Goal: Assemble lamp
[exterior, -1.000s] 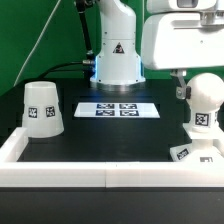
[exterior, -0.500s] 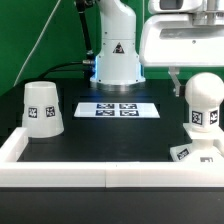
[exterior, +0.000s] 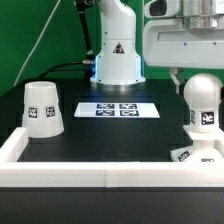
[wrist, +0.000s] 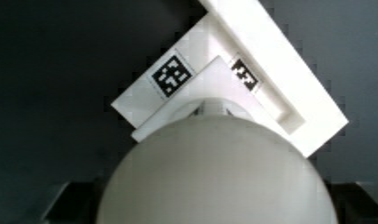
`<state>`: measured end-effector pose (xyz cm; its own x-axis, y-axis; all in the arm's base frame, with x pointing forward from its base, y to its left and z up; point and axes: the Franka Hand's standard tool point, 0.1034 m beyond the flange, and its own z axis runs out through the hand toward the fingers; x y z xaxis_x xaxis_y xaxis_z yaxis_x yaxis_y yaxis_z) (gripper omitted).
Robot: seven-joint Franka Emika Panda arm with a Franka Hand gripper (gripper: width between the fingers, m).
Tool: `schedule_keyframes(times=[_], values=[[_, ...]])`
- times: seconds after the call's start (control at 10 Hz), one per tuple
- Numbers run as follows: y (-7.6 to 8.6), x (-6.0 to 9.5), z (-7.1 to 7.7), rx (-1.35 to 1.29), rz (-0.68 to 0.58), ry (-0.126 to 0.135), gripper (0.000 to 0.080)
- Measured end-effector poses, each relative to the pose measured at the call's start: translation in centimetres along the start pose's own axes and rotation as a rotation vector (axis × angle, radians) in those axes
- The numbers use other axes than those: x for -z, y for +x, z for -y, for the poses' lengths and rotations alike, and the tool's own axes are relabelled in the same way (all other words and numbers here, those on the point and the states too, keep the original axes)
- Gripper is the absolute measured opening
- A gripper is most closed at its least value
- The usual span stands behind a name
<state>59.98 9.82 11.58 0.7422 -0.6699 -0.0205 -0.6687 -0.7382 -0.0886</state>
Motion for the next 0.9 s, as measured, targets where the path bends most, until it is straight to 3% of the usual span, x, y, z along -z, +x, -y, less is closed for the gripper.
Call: schedule_keyframes(times=[0.5, 0.6, 0.9], values=[[-0.17, -0.01, 0.19, -0.316, 0.017, 0.016, 0.058], [-0.15, 0.01, 0.19, -0.494, 0.049, 0.042, 0.058], [-0.17, -0.06, 0.43, -0.765, 0.111, 0.079, 0.058]])
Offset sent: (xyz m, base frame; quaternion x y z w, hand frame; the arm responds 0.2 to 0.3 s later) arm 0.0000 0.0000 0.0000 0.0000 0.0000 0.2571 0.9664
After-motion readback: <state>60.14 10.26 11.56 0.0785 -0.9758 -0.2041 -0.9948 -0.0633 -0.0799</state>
